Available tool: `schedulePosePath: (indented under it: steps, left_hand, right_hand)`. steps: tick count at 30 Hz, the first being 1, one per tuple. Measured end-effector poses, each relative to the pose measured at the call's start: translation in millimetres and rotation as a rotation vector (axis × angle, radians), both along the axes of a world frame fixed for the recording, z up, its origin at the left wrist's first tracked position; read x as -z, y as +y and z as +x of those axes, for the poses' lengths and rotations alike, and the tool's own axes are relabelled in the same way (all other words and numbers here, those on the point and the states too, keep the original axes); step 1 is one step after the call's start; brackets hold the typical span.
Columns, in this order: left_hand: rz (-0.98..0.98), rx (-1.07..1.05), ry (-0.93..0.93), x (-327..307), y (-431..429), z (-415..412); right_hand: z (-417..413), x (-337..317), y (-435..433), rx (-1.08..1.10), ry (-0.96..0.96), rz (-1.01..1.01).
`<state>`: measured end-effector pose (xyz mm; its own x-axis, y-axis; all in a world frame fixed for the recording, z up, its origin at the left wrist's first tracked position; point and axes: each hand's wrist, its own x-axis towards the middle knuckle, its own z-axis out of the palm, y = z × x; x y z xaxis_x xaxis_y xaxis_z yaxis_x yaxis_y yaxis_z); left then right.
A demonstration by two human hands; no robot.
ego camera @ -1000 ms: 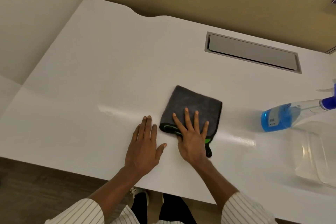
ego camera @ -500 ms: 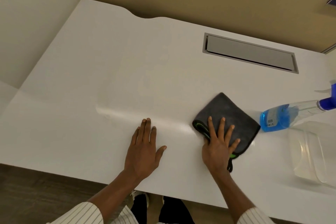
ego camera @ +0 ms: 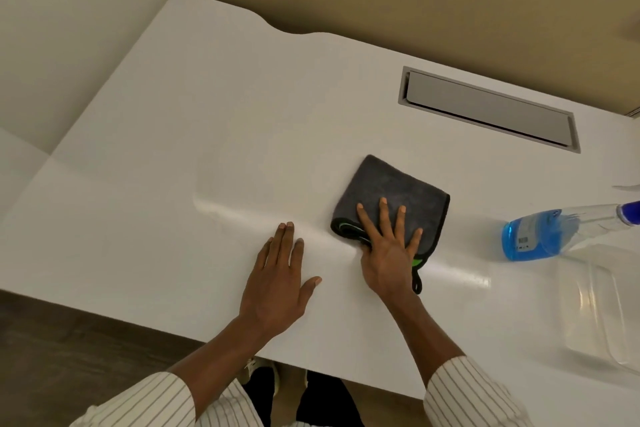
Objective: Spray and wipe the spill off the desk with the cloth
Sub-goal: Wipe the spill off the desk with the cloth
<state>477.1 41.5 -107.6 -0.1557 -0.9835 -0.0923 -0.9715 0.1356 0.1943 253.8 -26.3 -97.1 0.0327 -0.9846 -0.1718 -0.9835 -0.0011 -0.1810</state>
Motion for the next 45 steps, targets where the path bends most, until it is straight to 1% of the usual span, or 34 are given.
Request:
schedulePosePath:
  steps: [4,8,10,15,18,20,23,28,31,36,40,42,45]
  left_hand:
    - [0.011,-0.023,0.031,-5,3,9]
    - [0.028,-0.114,0.068,-7,11,30]
    - [0.041,-0.145,0.068,-7,15,39]
    - [0.055,-0.167,0.081,-8,23,45]
    - [0.081,-0.182,0.074,-11,24,45]
    - [0.085,-0.196,0.074,-12,25,45]
    - [0.093,-0.219,0.078,-12,29,50]
    - [0.083,-0.233,0.100,-11,31,62]
    - [0.099,-0.243,0.094,-10,31,67]
    - [0.125,-0.229,0.055,-11,34,69]
    - [0.126,-0.224,0.028,-12,35,68]
    - [0.114,-0.227,0.023,-13,39,67]
    - [0.088,-0.238,0.030,-12,45,67]
  right_hand:
    - [18,1,22,0.031,-0.004,-0.007]
    - [43,5,68,-0.113,-0.023,-0.051]
    - [53,6,74,-0.154,-0.021,-0.043]
    - [63,3,20,-0.230,-0.005,0.000]
    - [70,-1,-23,-0.224,0.004,0.035]
    - [76,-3,-34,-0.202,0.017,0.051]
    - [85,-7,-21,-0.204,0.028,0.058]
    - [95,-1,32,-0.330,0.030,0.050]
    - [101,-1,30,-0.321,0.020,0.055]
    - [119,-4,-26,-0.331,0.051,0.048]
    - [146,-7,-78,-0.325,0.006,0.085]
    - [157,-8,-87,-0.392,-0.021,0.105]
    - [155,-8,-79,-0.571,-0.047,0.120]
